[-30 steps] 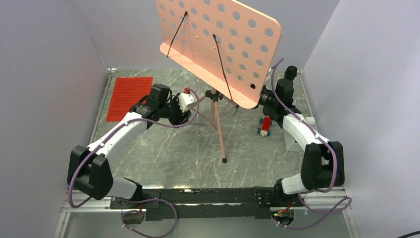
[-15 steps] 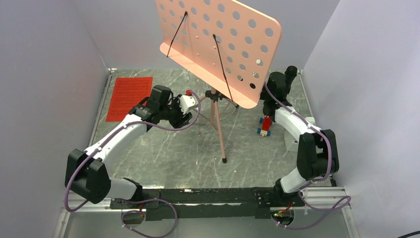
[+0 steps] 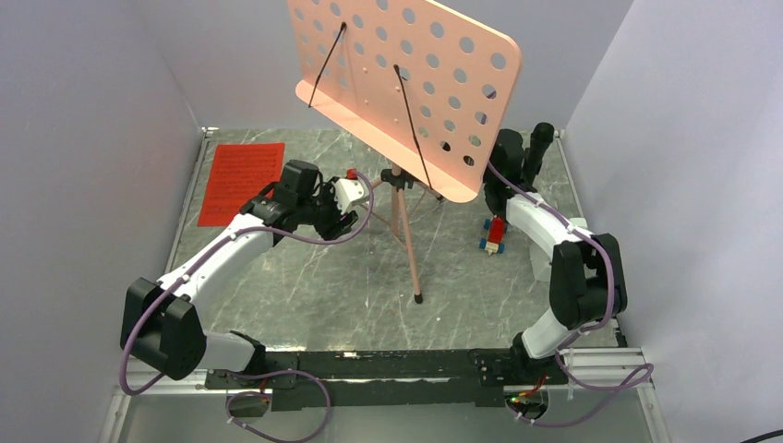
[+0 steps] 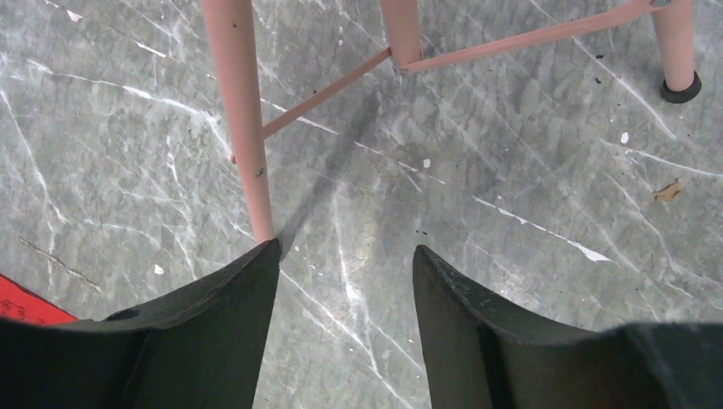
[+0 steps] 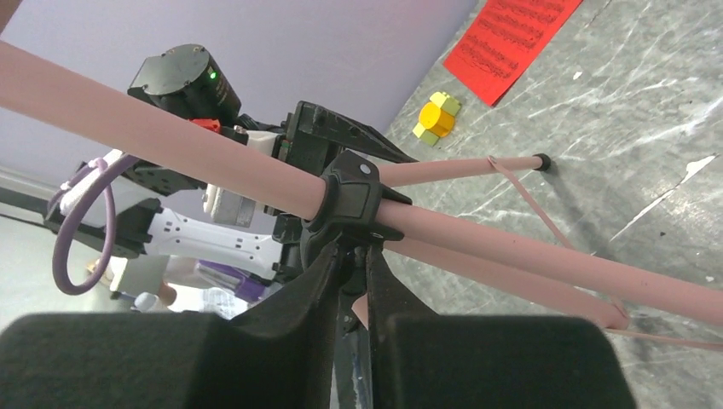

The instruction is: Pack up the instrument practice props

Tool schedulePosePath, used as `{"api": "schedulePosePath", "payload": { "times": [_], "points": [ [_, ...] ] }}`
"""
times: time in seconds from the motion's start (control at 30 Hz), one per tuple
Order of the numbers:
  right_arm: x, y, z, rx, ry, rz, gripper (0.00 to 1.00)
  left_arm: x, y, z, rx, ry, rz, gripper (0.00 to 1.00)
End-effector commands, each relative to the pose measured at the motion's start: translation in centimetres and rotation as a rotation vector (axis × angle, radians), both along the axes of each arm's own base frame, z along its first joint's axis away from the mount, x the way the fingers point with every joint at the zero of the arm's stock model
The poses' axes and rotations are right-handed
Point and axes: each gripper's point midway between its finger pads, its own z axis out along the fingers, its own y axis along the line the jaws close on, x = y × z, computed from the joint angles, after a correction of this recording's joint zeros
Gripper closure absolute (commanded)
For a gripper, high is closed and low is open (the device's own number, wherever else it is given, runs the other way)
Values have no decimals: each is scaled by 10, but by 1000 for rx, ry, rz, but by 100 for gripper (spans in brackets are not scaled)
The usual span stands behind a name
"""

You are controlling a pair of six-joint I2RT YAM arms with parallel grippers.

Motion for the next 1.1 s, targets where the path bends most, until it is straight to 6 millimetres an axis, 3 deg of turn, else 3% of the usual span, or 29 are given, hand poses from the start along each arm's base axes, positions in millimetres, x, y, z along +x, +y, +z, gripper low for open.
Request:
{"api": "schedulePosePath", "payload": {
  "times": [0.0,0.2,0.43,0.77,0.87,0.93,1.07],
  "points": [
    [-15,6,16,-6,-200,83,100,-1,-1,10,-11,-47,-15,36],
    [-15,2,2,-160,-519,59,100,-3,1,5,-1,-40,-16,36],
    [-18,1,-23,-371,-1114,90,100,-4,1,2,-3,-33,-12,36],
    [-50,10,-49,-502,-2008,302,100,-5,2,0,-1,-20,-7,36],
    [-61,5,-65,-539,-2223,404,100,-5,1,-1,-11,-19,-6,36],
    [-69,-1,-83,-561,-2278,501,100,-4,0,0,-21,-20,-3,35],
    [-76,-8,-99,-592,-2305,608,78,-3,0,1,-37,-23,-1,35]
  ]
}}
